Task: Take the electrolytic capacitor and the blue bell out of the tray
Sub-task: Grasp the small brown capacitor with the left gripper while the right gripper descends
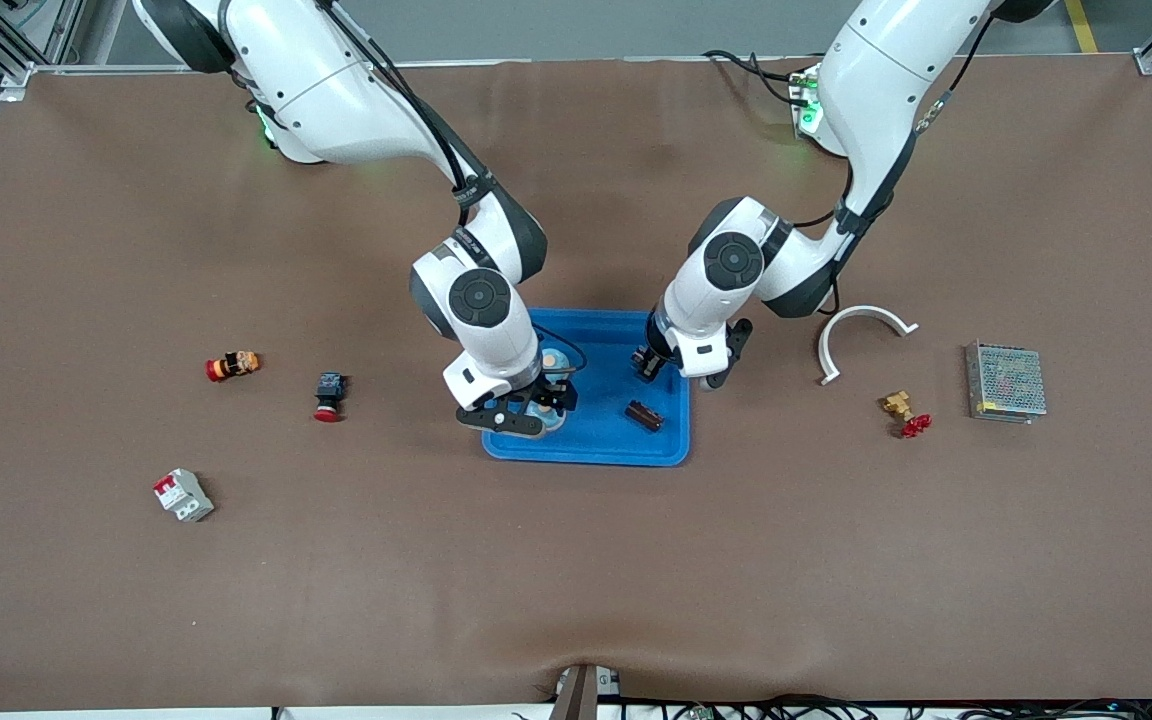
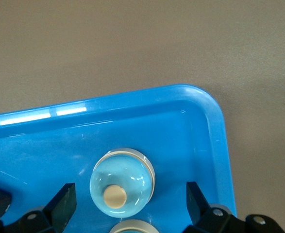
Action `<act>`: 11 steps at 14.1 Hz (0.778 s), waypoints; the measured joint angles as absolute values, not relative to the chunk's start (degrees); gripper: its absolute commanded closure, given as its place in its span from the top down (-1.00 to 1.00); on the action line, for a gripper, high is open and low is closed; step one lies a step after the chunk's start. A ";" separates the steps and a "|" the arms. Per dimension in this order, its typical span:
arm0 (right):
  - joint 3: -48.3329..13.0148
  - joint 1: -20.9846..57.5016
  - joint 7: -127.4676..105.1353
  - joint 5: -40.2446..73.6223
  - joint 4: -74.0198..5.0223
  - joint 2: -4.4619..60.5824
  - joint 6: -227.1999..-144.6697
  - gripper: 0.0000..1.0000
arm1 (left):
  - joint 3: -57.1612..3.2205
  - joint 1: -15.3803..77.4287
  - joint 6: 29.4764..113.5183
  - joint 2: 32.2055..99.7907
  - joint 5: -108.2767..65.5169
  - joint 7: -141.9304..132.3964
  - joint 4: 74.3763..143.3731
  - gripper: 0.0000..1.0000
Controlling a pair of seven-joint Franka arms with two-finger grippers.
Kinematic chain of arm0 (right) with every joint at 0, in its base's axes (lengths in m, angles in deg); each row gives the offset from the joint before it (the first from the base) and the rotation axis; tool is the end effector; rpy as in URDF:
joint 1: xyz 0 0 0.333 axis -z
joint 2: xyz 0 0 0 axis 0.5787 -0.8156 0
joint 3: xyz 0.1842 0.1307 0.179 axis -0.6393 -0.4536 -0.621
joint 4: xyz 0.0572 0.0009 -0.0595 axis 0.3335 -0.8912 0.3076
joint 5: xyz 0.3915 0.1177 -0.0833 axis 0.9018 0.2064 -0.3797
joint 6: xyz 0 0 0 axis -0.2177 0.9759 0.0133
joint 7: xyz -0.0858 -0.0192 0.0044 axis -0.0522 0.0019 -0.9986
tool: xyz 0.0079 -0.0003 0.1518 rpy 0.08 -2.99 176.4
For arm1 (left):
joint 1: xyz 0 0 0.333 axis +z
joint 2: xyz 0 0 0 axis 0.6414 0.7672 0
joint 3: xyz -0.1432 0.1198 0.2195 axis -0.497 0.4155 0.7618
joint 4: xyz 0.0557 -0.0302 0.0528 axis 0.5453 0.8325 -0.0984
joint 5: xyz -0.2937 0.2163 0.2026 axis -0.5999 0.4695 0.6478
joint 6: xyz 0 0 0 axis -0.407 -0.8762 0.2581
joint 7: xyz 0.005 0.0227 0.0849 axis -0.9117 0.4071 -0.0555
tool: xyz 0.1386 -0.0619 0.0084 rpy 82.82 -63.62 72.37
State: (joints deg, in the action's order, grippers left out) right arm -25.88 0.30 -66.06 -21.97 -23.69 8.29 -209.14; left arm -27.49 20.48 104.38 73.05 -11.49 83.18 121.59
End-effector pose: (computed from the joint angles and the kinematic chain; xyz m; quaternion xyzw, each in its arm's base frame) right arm 0.5762 0.4421 0.1393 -0.9927 0.1017 -0.0424 0.0484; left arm 0.4948 -0.3976 0.1185 0.8668 0.4887 -0.0516 0.0849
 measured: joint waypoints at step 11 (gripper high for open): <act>-25.83 -0.23 -66.06 -23.37 -21.73 6.00 -209.25 1.00 | -27.40 20.44 104.58 75.53 -9.07 83.21 120.41 -1.00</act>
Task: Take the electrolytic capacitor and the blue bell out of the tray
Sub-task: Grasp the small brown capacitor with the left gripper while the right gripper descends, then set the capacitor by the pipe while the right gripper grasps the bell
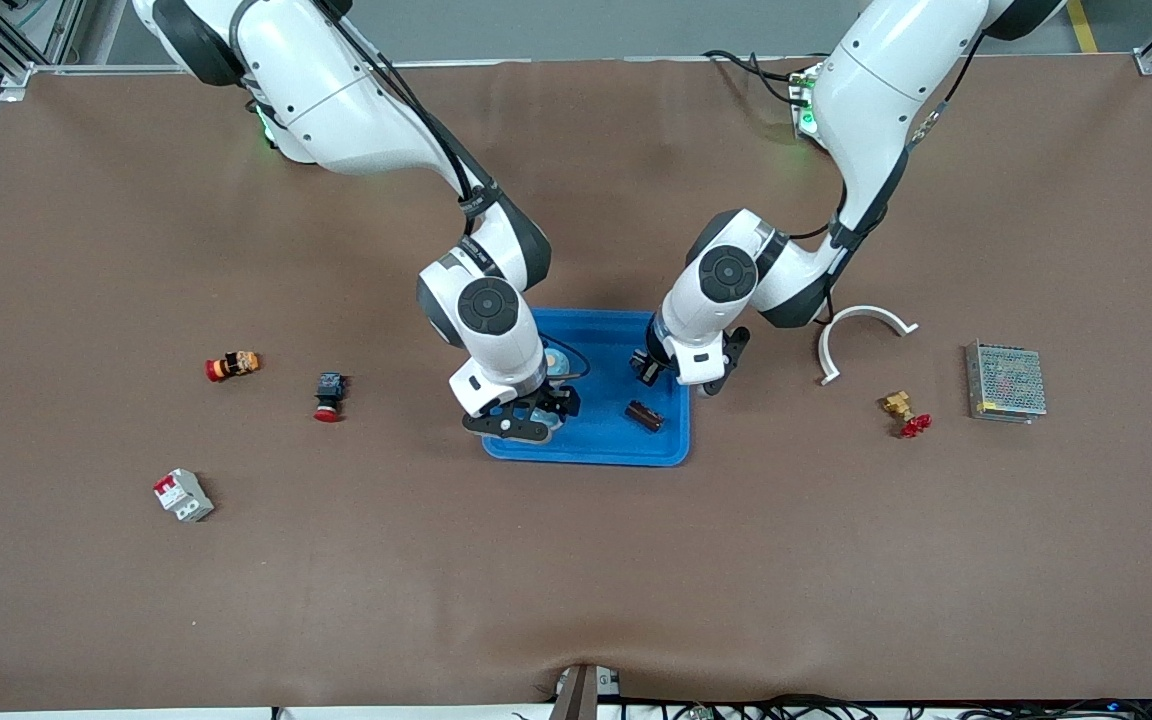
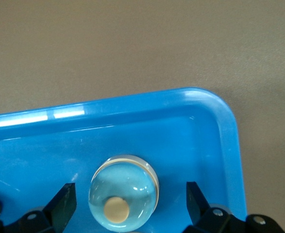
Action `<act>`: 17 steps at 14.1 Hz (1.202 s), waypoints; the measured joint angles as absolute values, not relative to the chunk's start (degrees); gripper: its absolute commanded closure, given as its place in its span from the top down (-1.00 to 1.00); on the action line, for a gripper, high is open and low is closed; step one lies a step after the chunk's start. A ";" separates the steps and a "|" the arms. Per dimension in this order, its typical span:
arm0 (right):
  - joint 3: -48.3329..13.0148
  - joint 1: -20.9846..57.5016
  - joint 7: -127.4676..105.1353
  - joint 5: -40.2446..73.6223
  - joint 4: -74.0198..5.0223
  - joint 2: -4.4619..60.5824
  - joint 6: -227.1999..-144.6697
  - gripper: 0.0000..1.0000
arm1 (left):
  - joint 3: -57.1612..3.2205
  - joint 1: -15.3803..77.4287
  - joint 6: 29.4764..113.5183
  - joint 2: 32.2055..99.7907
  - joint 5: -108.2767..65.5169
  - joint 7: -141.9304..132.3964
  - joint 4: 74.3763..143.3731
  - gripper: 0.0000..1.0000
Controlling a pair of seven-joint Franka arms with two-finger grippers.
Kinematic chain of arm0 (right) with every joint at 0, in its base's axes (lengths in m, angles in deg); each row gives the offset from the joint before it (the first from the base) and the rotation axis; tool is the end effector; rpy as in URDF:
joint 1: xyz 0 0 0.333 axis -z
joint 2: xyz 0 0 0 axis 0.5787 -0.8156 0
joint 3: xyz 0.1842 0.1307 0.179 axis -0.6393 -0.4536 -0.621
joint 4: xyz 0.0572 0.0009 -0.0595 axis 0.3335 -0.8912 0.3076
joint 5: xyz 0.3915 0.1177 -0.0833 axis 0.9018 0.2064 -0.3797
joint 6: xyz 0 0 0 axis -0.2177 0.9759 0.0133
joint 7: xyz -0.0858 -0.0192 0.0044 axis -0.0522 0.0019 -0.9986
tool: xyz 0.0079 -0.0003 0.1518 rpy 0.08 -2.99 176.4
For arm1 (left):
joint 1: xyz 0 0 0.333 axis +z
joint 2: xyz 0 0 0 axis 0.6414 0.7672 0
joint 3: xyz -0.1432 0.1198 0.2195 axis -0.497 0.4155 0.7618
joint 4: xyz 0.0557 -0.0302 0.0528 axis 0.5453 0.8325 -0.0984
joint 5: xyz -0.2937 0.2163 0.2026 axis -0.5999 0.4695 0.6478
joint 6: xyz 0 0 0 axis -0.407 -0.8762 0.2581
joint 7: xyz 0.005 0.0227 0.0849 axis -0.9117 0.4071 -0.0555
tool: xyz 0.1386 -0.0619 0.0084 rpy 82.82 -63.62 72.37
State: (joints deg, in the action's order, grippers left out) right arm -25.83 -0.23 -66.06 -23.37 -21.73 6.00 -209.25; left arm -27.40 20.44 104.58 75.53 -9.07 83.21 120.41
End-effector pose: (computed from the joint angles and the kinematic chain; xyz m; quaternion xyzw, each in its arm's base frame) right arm 0.5765 0.4487 0.1264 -0.9940 0.0894 -0.0466 0.0413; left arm 0.4945 -0.3979 0.1010 0.8743 0.4769 -0.0492 0.0758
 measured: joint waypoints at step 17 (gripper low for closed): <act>-25.81 -1.12 -66.06 -23.79 -21.72 3.86 -212.01 1.00 | -26.68 39.95 81.35 60.70 -4.47 52.41 121.95 -1.00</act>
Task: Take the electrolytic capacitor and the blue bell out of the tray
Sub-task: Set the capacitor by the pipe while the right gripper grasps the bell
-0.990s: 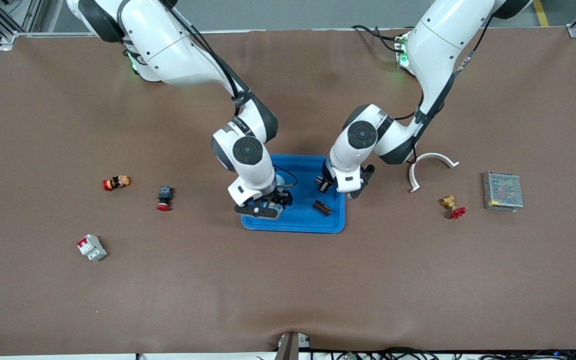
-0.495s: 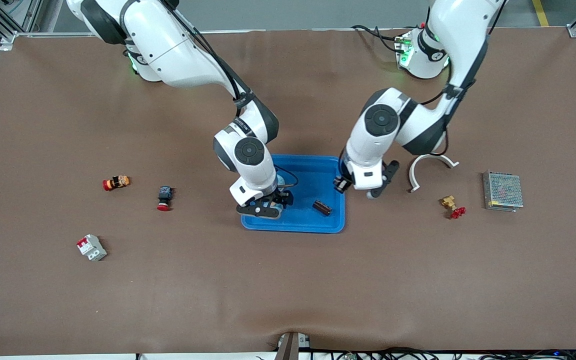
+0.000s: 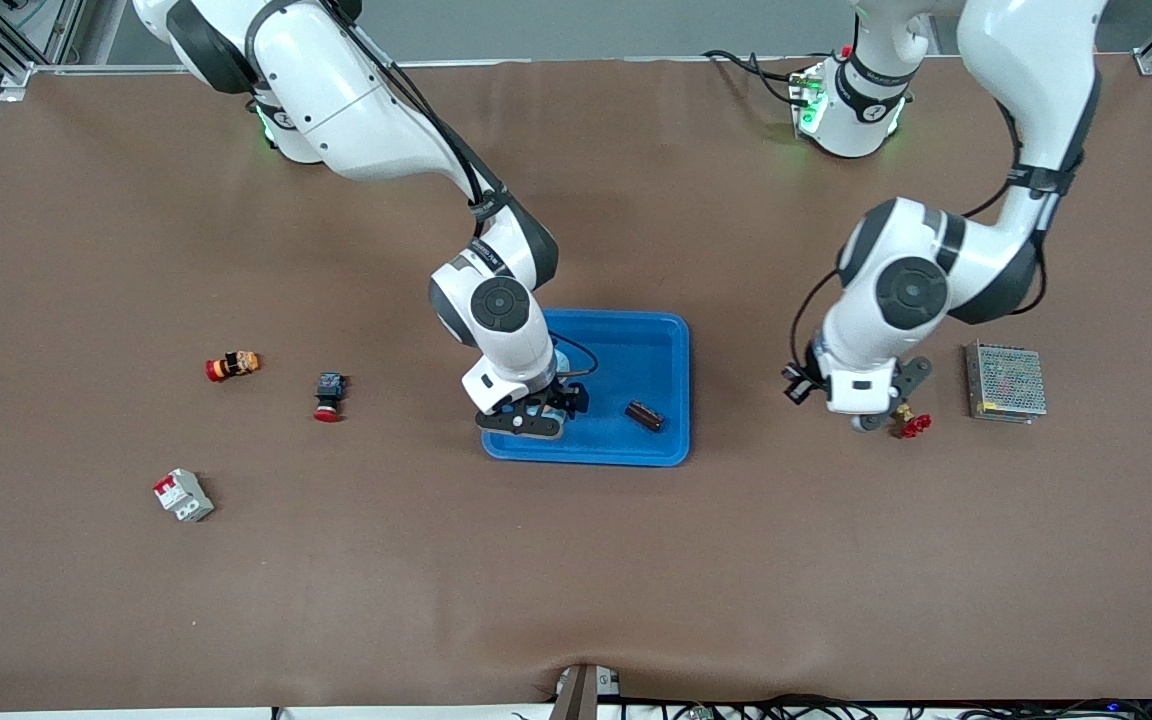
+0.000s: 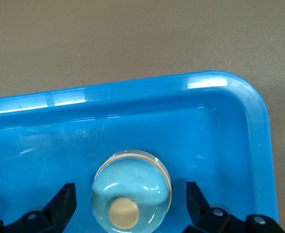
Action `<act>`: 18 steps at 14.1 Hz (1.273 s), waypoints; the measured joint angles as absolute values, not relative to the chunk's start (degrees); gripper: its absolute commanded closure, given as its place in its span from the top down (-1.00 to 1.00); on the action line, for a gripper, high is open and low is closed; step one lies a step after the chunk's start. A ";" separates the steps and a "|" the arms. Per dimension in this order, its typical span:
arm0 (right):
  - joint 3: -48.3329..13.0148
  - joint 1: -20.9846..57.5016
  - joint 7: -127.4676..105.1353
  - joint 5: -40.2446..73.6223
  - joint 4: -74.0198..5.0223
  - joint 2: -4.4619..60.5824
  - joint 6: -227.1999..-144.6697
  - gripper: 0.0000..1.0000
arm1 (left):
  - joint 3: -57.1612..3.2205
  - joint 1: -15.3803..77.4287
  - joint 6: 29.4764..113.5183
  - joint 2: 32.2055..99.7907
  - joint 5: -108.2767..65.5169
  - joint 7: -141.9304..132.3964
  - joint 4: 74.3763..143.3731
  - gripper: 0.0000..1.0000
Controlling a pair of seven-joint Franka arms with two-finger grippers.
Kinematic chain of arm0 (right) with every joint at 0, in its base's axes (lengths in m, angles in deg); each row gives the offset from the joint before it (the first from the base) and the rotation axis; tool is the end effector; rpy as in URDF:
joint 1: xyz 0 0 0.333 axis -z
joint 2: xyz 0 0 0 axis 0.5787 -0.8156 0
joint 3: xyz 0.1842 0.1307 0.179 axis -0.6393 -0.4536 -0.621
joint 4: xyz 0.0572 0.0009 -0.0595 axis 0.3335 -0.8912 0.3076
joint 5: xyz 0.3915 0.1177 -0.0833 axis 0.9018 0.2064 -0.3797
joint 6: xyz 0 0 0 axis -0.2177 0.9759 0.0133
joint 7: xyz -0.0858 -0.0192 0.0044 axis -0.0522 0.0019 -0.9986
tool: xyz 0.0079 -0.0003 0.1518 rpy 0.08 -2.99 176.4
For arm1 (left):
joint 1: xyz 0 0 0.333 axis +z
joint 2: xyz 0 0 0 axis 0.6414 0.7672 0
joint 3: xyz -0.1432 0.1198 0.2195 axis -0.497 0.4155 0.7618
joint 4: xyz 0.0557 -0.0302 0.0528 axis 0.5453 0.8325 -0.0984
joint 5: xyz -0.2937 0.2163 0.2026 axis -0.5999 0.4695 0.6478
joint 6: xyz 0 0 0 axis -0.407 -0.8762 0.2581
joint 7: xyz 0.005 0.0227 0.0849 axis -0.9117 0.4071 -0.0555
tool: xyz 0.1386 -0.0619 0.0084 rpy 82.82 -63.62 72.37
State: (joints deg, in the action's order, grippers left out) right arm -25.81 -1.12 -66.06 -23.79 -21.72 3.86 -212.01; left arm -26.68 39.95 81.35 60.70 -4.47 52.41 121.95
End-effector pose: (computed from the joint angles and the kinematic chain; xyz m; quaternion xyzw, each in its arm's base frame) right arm 0.5683 0.4568 0.1043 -0.9946 0.0790 -0.0511 0.0447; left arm 0.5795 -0.1797 0.2056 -0.9343 -0.3539 0.0333 0.0279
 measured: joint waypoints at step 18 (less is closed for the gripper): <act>-25.80 -1.53 -66.05 -24.38 -21.65 3.64 -212.10 0.24 | -26.63 55.44 92.58 63.88 -1.24 34.07 136.35 1.00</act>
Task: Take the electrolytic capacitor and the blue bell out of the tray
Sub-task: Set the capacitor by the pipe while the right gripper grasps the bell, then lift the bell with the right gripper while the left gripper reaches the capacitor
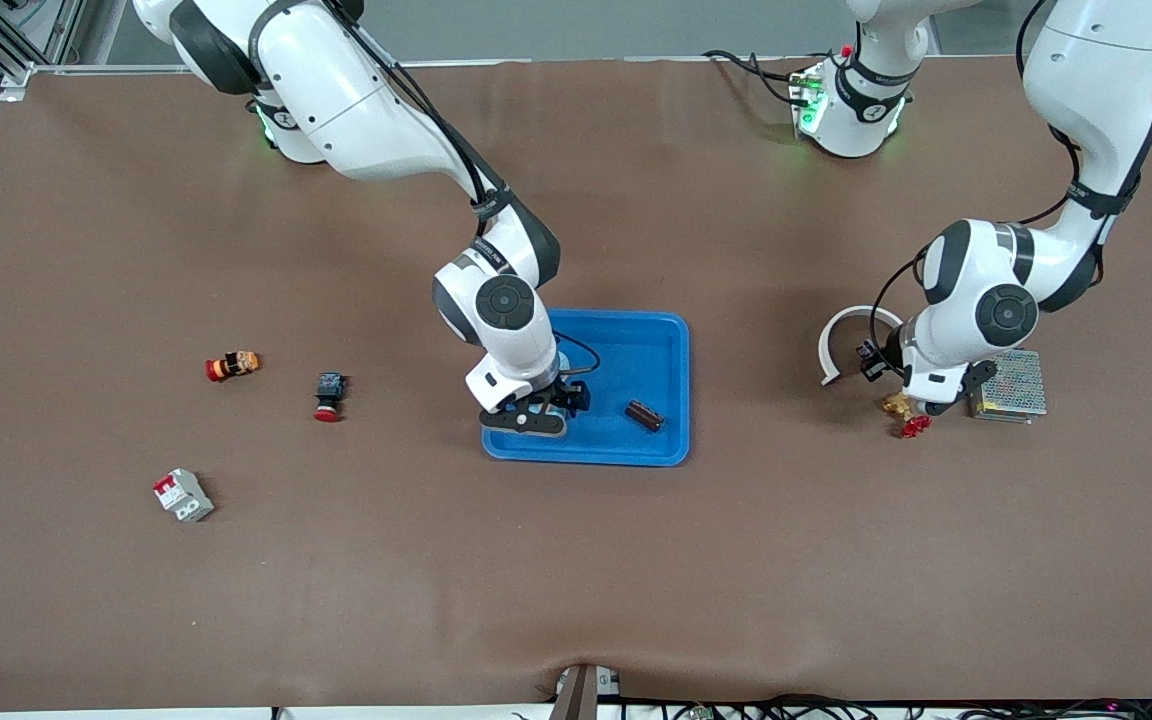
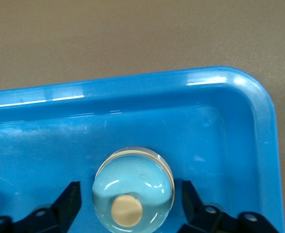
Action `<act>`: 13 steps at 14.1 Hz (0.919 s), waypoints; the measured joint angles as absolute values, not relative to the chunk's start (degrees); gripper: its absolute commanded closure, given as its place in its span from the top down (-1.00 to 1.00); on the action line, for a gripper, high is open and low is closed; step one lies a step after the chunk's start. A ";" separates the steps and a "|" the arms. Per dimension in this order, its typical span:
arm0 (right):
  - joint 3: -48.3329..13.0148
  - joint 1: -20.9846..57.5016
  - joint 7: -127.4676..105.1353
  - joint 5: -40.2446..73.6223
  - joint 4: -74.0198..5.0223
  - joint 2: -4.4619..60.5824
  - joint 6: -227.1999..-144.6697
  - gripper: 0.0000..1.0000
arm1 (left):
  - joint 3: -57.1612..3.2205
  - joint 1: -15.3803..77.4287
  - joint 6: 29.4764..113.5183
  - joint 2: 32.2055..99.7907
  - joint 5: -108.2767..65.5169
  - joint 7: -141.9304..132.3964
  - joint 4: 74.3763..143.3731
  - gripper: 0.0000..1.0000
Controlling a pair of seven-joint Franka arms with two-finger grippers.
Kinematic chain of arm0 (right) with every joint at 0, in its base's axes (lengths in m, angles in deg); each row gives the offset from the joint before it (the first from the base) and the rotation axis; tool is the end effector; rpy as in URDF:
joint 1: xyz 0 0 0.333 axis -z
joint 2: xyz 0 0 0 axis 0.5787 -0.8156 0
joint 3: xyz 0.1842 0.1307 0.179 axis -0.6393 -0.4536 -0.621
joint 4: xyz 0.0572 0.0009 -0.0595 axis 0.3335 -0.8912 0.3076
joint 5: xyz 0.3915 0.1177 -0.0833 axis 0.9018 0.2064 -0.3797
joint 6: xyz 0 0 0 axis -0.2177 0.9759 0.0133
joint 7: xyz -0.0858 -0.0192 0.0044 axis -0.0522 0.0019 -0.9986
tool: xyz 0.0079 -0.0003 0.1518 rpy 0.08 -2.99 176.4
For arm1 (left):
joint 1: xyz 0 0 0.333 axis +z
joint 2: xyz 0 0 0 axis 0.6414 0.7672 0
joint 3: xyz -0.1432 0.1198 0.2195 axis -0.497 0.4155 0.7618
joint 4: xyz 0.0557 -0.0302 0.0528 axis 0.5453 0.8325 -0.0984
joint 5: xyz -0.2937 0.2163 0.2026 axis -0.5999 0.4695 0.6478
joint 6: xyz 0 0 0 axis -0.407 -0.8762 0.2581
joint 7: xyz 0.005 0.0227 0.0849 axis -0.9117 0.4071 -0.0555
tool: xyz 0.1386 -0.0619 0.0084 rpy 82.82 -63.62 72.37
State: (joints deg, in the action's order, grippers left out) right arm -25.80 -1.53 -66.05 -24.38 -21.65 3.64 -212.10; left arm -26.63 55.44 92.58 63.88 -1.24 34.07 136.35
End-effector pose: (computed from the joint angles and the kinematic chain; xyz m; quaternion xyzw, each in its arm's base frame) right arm 0.5651 0.4605 0.1023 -0.9951 0.0717 -0.0530 0.0421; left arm 0.5211 -0.0313 0.0920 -0.9504 -0.2962 0.0886 0.0340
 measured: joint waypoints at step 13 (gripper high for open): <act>-24.95 -1.09 -66.05 -24.51 -19.53 4.17 -209.44 -0.06 | -33.32 54.03 70.89 64.22 -1.78 35.35 110.97 1.00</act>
